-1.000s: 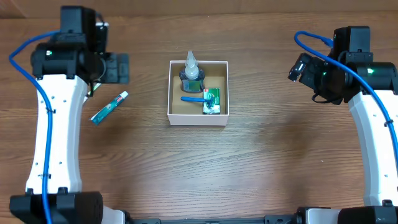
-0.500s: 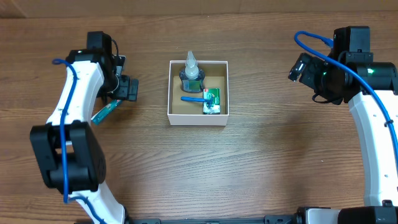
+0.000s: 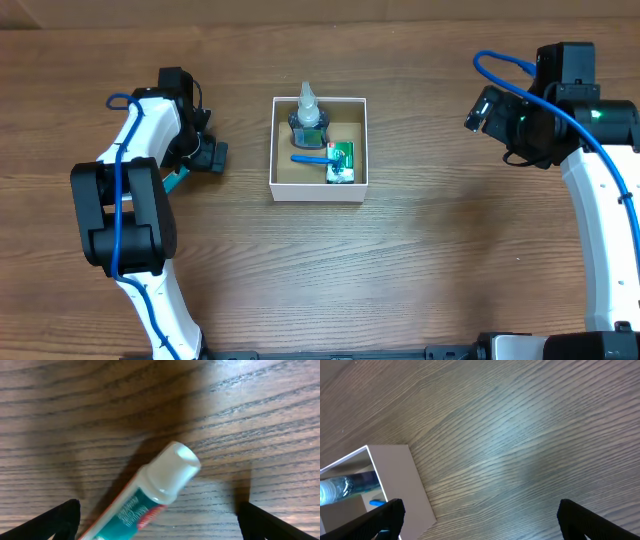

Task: Pack container
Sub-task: 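Grasp the teal toothpaste tube with the left gripper, then carry the toothpaste tube with the left gripper and release it in the box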

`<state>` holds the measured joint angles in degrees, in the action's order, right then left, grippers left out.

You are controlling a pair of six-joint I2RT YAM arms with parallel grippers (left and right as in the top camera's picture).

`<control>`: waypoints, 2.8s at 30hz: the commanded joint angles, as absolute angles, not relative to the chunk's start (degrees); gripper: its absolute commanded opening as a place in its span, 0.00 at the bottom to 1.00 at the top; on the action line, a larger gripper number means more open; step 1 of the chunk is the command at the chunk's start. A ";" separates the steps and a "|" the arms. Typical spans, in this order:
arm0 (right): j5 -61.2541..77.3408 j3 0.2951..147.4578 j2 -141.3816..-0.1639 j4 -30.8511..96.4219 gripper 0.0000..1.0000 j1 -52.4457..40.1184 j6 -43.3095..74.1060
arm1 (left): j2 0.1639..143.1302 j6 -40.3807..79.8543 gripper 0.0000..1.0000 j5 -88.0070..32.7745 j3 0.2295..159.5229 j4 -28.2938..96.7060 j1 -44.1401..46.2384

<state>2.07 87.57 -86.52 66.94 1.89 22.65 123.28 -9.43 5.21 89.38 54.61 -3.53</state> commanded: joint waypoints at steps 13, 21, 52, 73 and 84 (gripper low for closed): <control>0.47 87.33 -86.26 67.13 1.00 1.96 22.48 | 126.02 -10.24 0.20 4.40 88.97 56.97 -3.73; 0.47 87.33 -86.26 67.46 1.00 1.96 22.48 | 125.86 -6.59 0.04 3.81 90.00 58.24 -3.68; 0.12 87.33 -86.26 67.90 1.00 1.96 22.50 | 112.62 -25.41 0.04 1.80 114.24 63.09 31.16; 0.03 87.33 -86.26 67.85 1.00 1.96 22.46 | 108.09 -13.47 1.00 6.59 114.28 70.13 26.48; 0.05 87.33 -86.26 67.85 1.00 1.96 22.48 | 101.75 -1.72 1.00 -0.16 112.20 71.05 -4.38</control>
<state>0.60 87.55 -86.52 68.14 1.89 22.63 99.61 -6.31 4.19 114.15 71.05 3.29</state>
